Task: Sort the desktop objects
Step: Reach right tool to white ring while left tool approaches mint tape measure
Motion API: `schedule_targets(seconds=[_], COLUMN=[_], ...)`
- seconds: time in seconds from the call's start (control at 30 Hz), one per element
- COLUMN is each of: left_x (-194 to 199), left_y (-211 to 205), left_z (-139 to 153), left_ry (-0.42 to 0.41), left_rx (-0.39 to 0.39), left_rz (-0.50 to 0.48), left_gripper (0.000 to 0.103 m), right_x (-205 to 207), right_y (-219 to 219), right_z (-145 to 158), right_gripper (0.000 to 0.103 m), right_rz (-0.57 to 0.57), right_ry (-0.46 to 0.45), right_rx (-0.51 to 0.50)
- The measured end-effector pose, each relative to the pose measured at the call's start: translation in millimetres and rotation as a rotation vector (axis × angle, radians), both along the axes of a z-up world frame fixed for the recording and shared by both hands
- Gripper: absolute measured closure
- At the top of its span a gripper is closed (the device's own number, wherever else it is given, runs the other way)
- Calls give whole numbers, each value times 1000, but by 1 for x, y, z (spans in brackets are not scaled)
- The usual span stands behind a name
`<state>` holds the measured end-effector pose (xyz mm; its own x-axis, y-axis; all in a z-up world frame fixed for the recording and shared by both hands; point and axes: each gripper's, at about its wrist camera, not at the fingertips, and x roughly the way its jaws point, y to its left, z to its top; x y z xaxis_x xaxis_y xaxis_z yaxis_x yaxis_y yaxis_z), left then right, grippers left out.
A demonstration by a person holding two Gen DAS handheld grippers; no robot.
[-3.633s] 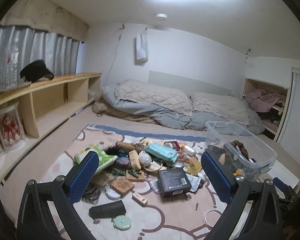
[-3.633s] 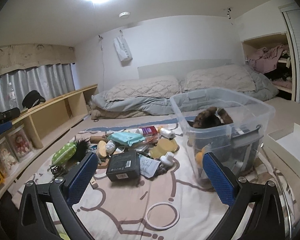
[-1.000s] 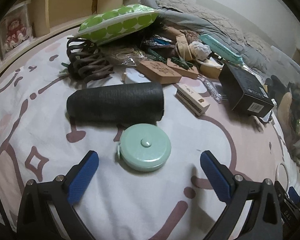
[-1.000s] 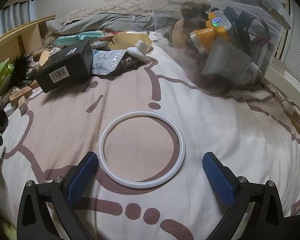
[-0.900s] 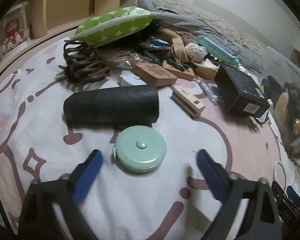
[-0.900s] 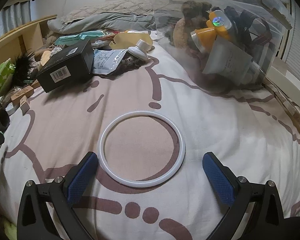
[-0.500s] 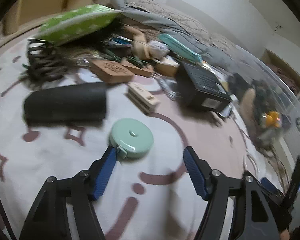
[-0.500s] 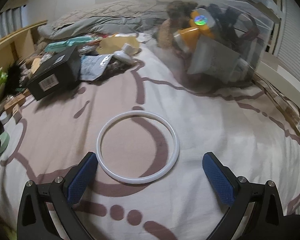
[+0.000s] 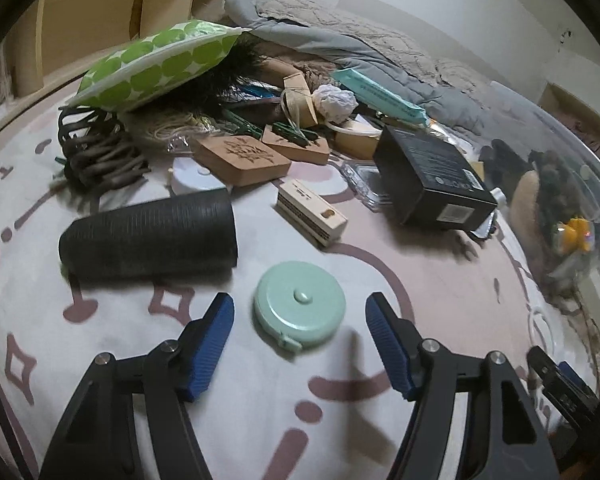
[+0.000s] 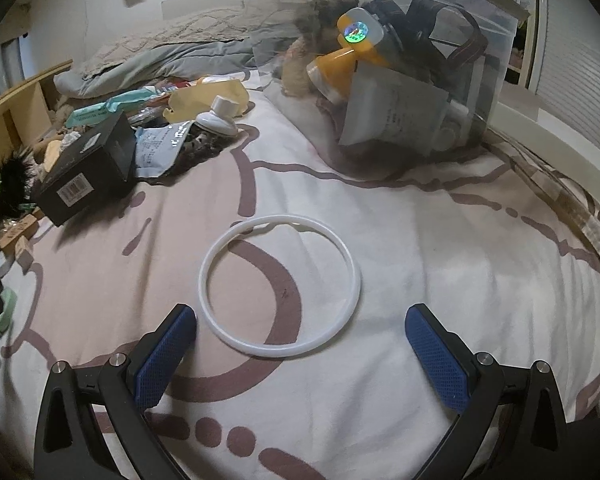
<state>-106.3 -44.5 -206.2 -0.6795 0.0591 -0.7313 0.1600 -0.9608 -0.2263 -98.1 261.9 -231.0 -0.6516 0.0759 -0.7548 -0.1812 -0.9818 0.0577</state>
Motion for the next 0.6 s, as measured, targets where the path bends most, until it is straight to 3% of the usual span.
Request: schedule_targets(seconds=[0.27,0.43,0.53,0.6], left_x=[-6,-5,-4,-4], left_y=[-3,-2,-1,-1], left_z=[-6,-6,-6,-6], left_ry=[-21,-19,-18,-18], left_rx=[-8,-16,-12,-15], left_rz=[4,-1,0,1], left_gripper=[35,35,35,39], right_x=[1,-10,-11,-10], right_y=[-14,-9,-6,-5], right_z=[2,2,2,3], right_gripper=[0,0,18,19], right_rz=[84,64,41,39], right_ry=[6,11,22,29], right_rx=[-17,-21,-13,-6])
